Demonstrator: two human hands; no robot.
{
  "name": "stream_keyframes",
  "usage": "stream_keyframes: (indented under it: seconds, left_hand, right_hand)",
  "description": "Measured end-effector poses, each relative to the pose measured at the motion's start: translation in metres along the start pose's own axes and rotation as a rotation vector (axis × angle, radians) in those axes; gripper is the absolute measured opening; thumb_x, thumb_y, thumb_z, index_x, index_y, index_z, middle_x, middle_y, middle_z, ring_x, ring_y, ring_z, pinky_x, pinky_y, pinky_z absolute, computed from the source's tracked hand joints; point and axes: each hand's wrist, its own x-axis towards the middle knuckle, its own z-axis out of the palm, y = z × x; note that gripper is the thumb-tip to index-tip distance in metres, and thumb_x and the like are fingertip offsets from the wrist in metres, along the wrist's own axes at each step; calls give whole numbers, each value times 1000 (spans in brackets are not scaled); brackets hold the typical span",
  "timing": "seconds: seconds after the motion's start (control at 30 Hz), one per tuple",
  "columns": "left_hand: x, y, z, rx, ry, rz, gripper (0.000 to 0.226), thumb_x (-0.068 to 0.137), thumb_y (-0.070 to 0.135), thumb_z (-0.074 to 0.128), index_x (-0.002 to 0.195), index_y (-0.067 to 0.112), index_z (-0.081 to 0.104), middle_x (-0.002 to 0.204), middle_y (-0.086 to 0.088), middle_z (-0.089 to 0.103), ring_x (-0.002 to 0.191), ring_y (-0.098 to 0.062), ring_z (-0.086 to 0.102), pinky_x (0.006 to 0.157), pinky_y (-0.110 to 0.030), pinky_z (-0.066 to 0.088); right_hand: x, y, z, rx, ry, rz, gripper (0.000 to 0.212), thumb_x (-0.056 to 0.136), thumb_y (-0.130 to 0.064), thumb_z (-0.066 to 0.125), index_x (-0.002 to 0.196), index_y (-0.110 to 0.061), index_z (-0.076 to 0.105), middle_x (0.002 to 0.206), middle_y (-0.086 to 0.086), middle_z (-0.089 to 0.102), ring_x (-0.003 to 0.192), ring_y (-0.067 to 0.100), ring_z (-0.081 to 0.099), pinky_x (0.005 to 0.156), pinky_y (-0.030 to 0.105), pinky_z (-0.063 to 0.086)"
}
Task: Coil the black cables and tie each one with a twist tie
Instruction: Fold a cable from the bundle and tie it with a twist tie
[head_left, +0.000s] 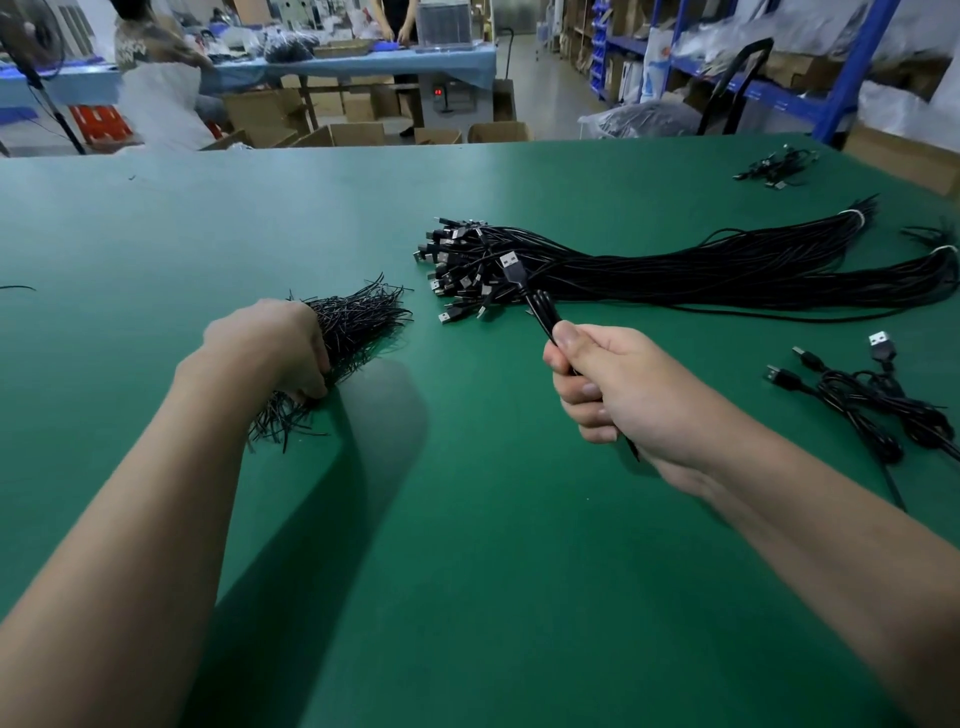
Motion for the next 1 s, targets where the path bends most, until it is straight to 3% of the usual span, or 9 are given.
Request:
stream_keyframes:
  seconds: [0.17,0.3,0.43,0.5,0.57,0.63,0.73,0.87,1.0]
  left_hand:
    - [-1,-7,-11,-18,25,6,18,75,18,87,75,28,72,55,11,70,76,-11,70,87,-38,59]
    - [-5,-12,-20,-28,44,12,16,79,14,82,76,28,75,64,5,74,81,-16,71,88,-41,59]
    - [-8,-21,-34,-64,94,43,11,86,12,77,85,23,78,71,2,74,76,-15,69,79,-35,55]
    - [-9,-30,-43,-145,128,37,7,88,10,74,91,15,79,76,-4,73,78,-23,69,82,-40,56]
    - [-11,-38,-50,-214,205,47,9,91,10,72,97,11,78,77,-7,71,72,-26,66,73,-39,57]
    - [-18,-37,-53,-288,266,126,12,93,13,69,102,15,77,77,-3,71,68,-27,63,61,-29,49]
    - [-39,-8,-54,-521,166,345,17,93,17,68,102,27,77,75,0,74,84,-39,67,68,-33,51]
    - [-62,50,-44,-711,13,595,18,92,20,70,94,35,80,79,8,76,70,-3,65,63,-23,52]
    - [-75,82,-26,-834,-120,680,21,92,16,69,101,32,80,78,6,74,71,-1,64,59,-17,50]
  right_hand:
    - [1,0,-1,75,-39,6,37,111,-35,33,80,-18,43,58,-10,28,46,8,23,42,19,25]
    - [2,0,-4,100,-47,4,37,111,-35,33,80,-17,42,57,-10,29,45,7,24,41,19,25]
    - [2,1,-5,104,-45,-4,37,110,-36,34,80,-18,43,58,-9,28,44,7,24,42,19,25]
    - [2,1,-5,105,-43,-14,37,110,-36,33,80,-18,43,58,-9,28,44,7,24,42,19,25]
    - [2,1,-5,113,-45,-27,37,111,-36,33,80,-18,43,58,-9,28,44,7,24,43,19,25]
    - [2,1,-4,119,-53,-47,37,111,-36,33,80,-18,43,59,-8,28,45,8,24,43,19,25]
    - [0,0,-1,143,-77,-95,37,110,-36,33,80,-18,41,61,-7,28,48,9,23,44,20,25]
    - [-1,-3,0,200,-82,-159,37,110,-37,33,80,-18,41,62,-6,26,51,11,19,46,23,19]
    - [1,-5,-5,192,-50,-196,36,110,-37,33,80,-17,41,60,-7,27,51,11,18,47,25,16]
